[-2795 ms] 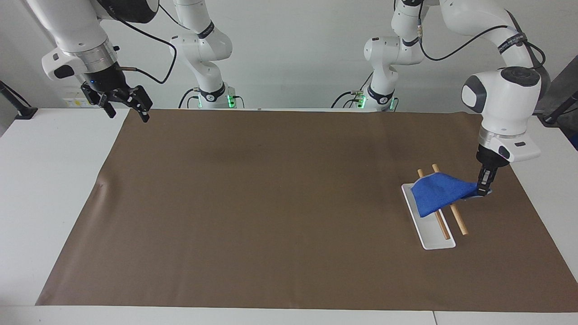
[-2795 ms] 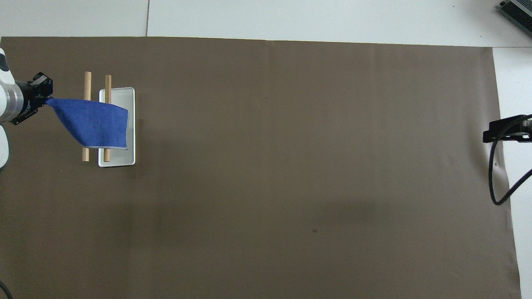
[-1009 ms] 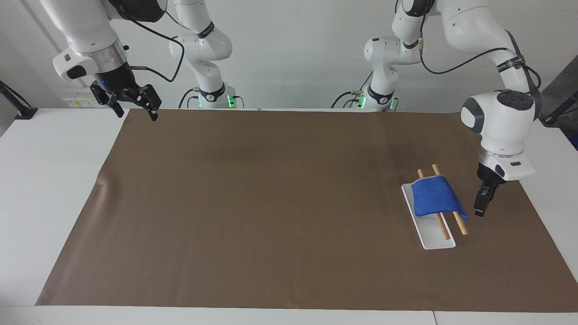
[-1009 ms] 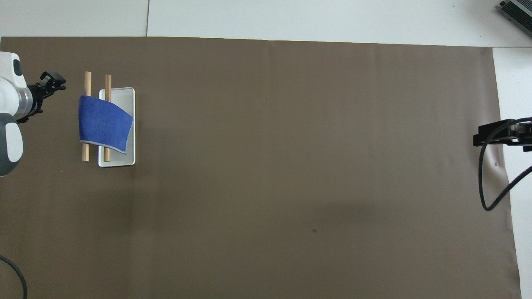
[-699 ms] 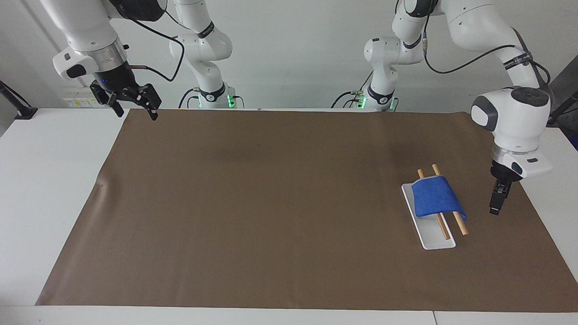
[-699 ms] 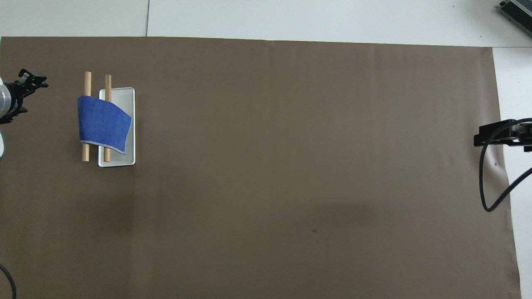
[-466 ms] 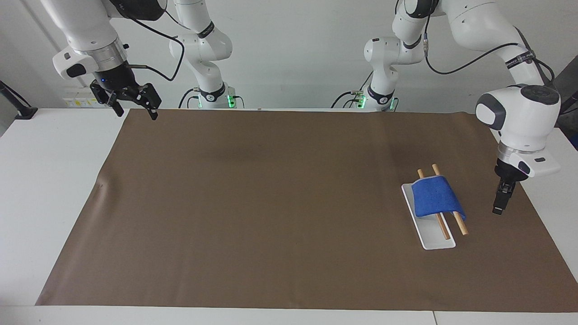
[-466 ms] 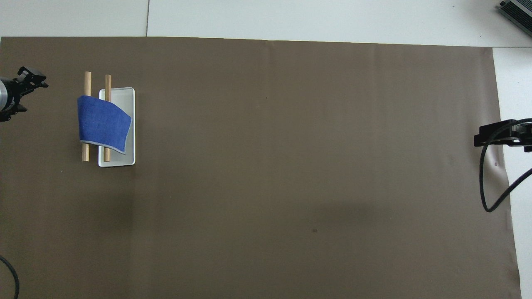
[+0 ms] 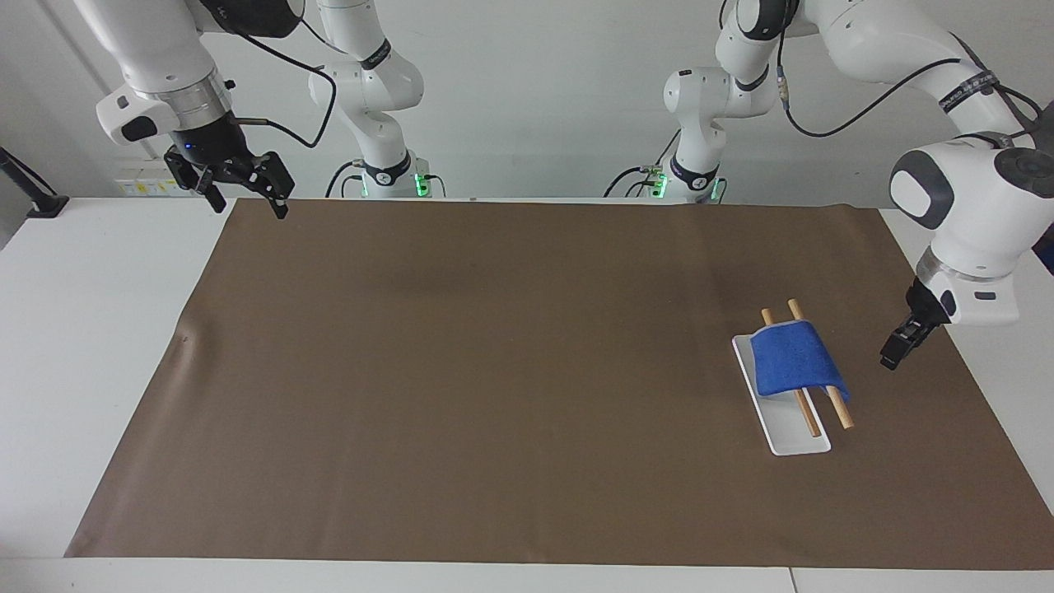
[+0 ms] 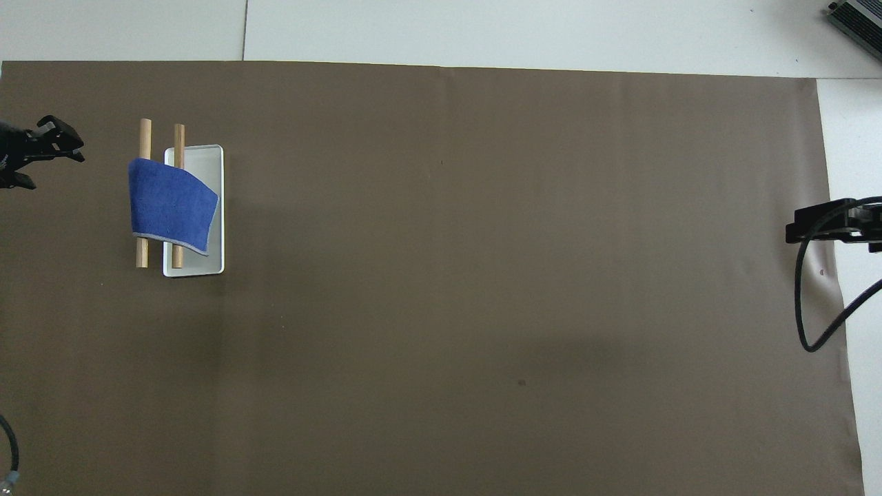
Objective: Right arm passes towel to left arm to hang
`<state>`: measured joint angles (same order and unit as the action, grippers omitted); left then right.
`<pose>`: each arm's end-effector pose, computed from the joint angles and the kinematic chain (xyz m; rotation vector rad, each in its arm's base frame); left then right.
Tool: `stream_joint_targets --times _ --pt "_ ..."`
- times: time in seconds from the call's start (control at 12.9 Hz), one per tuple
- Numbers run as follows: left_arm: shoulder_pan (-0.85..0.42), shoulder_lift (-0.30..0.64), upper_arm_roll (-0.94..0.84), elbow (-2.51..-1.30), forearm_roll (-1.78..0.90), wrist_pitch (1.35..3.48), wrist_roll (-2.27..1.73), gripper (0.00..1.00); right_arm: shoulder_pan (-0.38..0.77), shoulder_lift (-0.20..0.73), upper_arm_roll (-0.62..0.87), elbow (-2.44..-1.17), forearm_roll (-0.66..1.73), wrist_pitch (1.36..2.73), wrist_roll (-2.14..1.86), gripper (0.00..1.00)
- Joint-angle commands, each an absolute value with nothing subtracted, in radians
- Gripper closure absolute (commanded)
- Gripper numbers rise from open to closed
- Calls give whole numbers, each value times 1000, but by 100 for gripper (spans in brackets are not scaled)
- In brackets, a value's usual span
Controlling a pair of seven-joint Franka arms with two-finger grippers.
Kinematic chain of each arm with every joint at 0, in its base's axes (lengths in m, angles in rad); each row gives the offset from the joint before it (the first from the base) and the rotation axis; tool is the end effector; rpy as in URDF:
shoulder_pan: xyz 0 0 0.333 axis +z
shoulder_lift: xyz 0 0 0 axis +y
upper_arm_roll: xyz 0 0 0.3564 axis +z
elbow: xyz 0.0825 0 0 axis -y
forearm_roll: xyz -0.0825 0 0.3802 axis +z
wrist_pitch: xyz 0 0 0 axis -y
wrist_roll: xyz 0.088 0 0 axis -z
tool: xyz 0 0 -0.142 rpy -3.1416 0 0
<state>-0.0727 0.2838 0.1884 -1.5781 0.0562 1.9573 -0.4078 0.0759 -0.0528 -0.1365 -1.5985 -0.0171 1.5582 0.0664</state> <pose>0.6637 0.0693 0.4924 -2.9544 -0.7464 -0.1744 0.5303 -0.0368 0.6441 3.1253 -0.1990 0.0188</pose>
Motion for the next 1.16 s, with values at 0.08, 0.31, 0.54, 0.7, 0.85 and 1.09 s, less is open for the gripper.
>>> stream_joint_targets --times 0.08,0.31,0.54,0.7,0.85,1.09 --pt "-75 324 131 -1419 40 1729 -334 21 60 -77 -124 -1623 2 1551 57 0" --pt "-77 315 89 -1375 40 1594 -299 21 60 -77 -124 -1623 2 1551 57 0" --pt "-77 282 66 -1336 37 1484 -258 21 60 -77 -124 -1623 2 1551 55 0" --pt "-80 229 42 -1335 34 1424 -256 21 60 -77 -124 -1623 2 1551 57 0" --pt "-84 181 38 -1336 20 1384 -256 20 60 -77 -124 -1623 2 1551 55 0" --pt "-92 138 25 -1338 25 1376 -232 12 60 -77 -124 -1623 2 1551 57 0"
